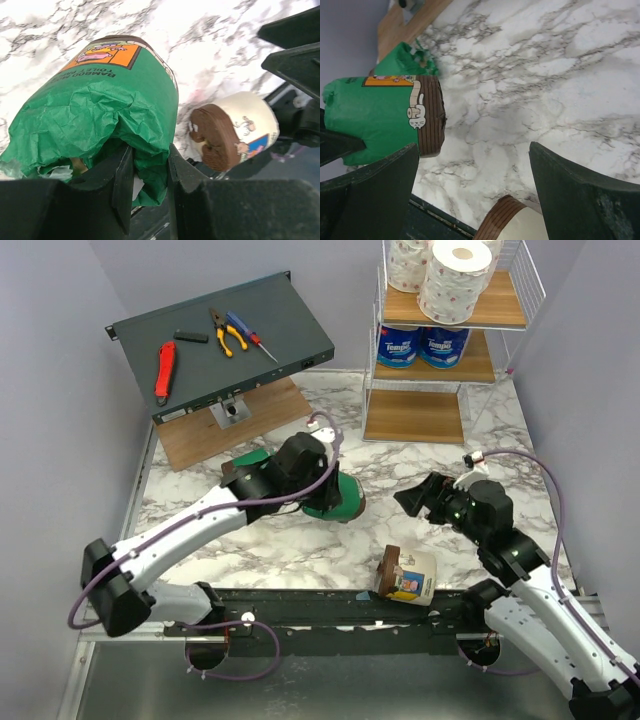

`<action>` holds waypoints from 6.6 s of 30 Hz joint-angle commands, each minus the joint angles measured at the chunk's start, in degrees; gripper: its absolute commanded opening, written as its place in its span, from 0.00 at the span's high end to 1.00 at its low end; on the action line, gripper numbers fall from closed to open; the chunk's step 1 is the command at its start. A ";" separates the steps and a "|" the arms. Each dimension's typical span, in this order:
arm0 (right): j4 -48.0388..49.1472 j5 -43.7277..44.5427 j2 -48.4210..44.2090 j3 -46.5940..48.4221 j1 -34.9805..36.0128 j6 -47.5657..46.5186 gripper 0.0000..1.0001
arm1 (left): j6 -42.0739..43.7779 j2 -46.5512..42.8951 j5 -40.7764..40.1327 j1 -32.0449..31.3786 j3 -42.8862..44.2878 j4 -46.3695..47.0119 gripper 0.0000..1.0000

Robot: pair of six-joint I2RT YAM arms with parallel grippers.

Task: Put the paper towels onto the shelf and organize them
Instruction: Adjust the paper towel at the center of the board, then pick up the paper towel from the center of the board, then place the paper towel on the shelf.

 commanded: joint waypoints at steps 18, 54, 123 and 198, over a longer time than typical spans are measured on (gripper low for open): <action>-6.11 8.61 2.07 1.31 0.22 1.18 0.07 | 11.22 30.05 -8.80 -6.14 22.65 -13.76 0.69; -2.22 -8.49 23.56 11.71 0.31 -5.50 0.13 | -9.05 -39.95 -17.82 -7.31 -39.75 24.66 0.11; -3.34 17.97 35.30 22.06 -7.05 0.79 0.62 | -11.24 -40.87 -26.68 -7.13 -46.67 24.99 0.11; 19.50 22.98 68.28 39.89 -9.98 15.39 0.30 | -7.85 -32.15 -29.89 -7.13 -40.32 21.15 0.11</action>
